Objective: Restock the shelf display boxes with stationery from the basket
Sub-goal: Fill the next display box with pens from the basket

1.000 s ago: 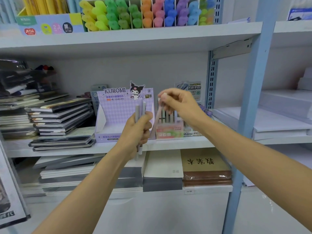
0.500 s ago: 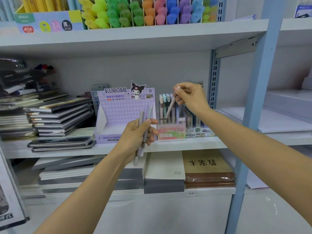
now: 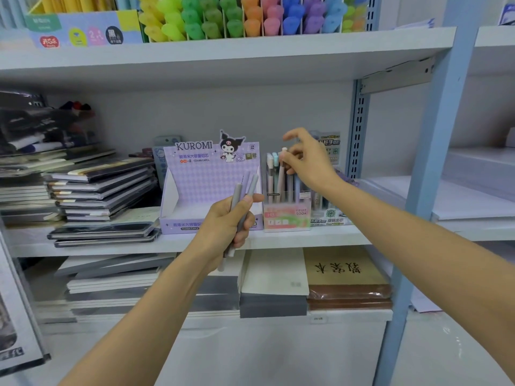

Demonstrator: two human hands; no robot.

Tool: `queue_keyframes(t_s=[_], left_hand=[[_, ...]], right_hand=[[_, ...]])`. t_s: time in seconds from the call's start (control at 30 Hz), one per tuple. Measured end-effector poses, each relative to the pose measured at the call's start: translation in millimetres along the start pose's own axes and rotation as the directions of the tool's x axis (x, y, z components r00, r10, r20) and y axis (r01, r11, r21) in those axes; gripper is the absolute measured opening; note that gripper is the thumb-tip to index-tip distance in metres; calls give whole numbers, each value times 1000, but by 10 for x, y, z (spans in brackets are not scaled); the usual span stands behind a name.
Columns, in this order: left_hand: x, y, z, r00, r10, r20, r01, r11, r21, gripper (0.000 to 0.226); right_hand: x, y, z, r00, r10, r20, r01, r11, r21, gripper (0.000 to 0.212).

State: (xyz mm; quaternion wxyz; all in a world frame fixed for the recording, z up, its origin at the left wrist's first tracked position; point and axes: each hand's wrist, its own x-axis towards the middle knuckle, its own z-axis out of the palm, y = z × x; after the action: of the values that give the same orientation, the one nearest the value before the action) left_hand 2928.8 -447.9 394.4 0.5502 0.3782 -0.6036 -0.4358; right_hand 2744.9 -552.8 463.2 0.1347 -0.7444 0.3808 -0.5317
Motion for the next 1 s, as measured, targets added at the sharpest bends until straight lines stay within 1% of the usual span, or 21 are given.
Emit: queue_keyframes(t_s=[0.07, 0.13, 0.17, 0.23, 0.3, 0.37, 0.4, 0.43, 0.47, 0.5, 0.53, 0.57, 0.6, 0.63, 0.67, 0.73, 0.8, 0.87, 0.93, 1.0], left_hand=[[-4, 1, 0, 1000, 1, 16, -1, 1000, 4, 30], [-13, 5, -7, 1000, 5, 18, -5, 1000, 14, 30], [-18, 8, -13, 1000, 4, 18, -5, 1000, 20, 30], [-23, 11, -18, 1000, 0, 19, -1, 1000, 28, 31], [-27, 12, -13, 1000, 0, 21, -1, 999, 35, 31], [-36, 11, -4, 1000, 4, 25, -5, 999, 42, 31], [-40, 11, 3, 1000, 6, 27, -8, 999, 45, 31], [-44, 14, 12, 1000, 9, 30, -11, 999, 49, 31], [-43, 19, 26, 999, 12, 32, -14, 998, 55, 31], [-43, 23, 41, 999, 16, 35, -18, 998, 62, 32], [-38, 28, 62, 999, 18, 38, -21, 998, 67, 32], [-36, 32, 82, 999, 21, 44, -24, 997, 71, 33], [-38, 38, 102, 998, 22, 52, -26, 997, 73, 33], [-43, 40, 118, 998, 22, 62, -26, 997, 74, 34], [-50, 41, 128, 997, 18, 70, -23, 997, 72, 35], [-58, 31, 119, 998, 0, 65, -4, 998, 57, 37], [-48, 12, 79, 1000, -28, 13, 28, 999, 25, 43], [-30, -1, 30, 996, -37, -78, 33, 998, -45, 45], [-18, -12, -13, 985, 1, -174, -16, 996, -85, 37], [-19, -9, -28, 963, 58, -262, -83, 993, -87, 25]], right_hand=[[11, 23, 32, 996, -54, -72, 47, 995, -85, 14], [6, 67, 57, 989, -103, -102, 79, 973, -215, 7], [-4, 89, 69, 991, -103, -90, 75, 958, -278, 8], [-28, 114, 82, 998, -56, -37, 39, 931, -362, 15], [-48, 98, 55, 1000, -20, -11, 15, 929, -369, 22], [-77, 39, 4, 999, -32, -35, 21, 963, -269, 29], [-105, -4, -15, 998, -36, -45, 28, 986, -165, 30], [-147, -56, -30, 1000, -20, -23, 20, 999, -29, 28], [-196, -108, -38, 999, 16, 45, -21, 993, 117, 25], [-247, -152, -41, 987, 58, 150, -92, 970, 226, 22], [-299, -192, -38, 961, 86, 264, -160, 949, 273, 20], [-348, -221, -31, 929, 87, 359, -195, 941, 277, 18], [-387, -234, -24, 904, 67, 423, -201, 939, 280, 17], [-410, -236, -23, 891, 40, 452, -194, 934, 299, 16], [-418, -229, -26, 892, 26, 451, -193, 925, 328, 15], [-402, -229, -52, 922, 50, 385, -216, 889, 403, 15], [-370, -212, -100, 957, 110, 269, -233, 844, 484, 15], [-349, -161, -165, 971, 157, 179, -231, 802, 551, 15], [-363, -96, -212, 971, 166, 170, -234, 784, 575, 18], [-408, -40, -218, 962, 152, 228, -256, 793, 552, 15]])
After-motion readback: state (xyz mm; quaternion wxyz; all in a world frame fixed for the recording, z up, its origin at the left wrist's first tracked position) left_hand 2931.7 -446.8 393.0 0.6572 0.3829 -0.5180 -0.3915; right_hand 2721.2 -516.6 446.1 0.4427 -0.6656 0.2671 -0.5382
